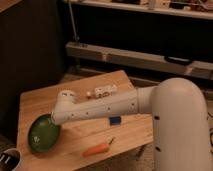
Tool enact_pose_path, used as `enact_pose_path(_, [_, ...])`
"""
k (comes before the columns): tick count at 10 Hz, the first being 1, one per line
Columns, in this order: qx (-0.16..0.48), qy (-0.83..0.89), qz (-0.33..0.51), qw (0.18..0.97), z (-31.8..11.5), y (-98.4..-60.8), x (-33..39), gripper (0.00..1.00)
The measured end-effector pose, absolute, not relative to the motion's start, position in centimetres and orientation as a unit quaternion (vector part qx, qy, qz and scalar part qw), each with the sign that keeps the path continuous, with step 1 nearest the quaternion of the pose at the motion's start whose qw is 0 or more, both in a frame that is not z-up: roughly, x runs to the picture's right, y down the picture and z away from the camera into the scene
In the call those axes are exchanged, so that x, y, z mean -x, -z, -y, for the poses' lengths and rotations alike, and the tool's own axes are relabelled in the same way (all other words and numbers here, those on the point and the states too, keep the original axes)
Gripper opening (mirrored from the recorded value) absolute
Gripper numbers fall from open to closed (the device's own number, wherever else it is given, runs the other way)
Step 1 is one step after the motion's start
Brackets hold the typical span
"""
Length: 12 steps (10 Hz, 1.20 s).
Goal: Drag the ceramic bowl in a circle
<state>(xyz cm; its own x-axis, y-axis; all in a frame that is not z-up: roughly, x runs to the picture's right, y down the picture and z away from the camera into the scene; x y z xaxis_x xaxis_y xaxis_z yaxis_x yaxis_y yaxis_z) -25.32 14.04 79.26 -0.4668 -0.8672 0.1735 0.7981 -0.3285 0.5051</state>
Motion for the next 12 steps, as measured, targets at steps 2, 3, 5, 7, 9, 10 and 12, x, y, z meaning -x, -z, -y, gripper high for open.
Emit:
enact_pose_path(2, [-0.058,0.807,0.269,0.523,-10.3,-82.7,24.5,0.00])
enact_pose_path(3, [-0.051,0.802,0.270,0.530,-8.3,-84.6,23.9,0.00])
enact_pose_path(5, [-0.034,0.796,0.266,0.542,-5.4,-87.5,22.0,0.00])
enact_pose_path(7, [-0.007,0.781,0.263,0.567,-3.4,-90.1,18.2,0.00])
enact_pose_path(9, [0.004,0.767,0.262,0.586,-3.5,-90.7,14.4,0.00])
enact_pose_path(10, [0.009,0.759,0.262,0.596,-4.4,-90.4,11.5,0.00])
enact_pose_path(12, [0.018,0.747,0.262,0.611,-6.2,-89.6,6.8,0.00])
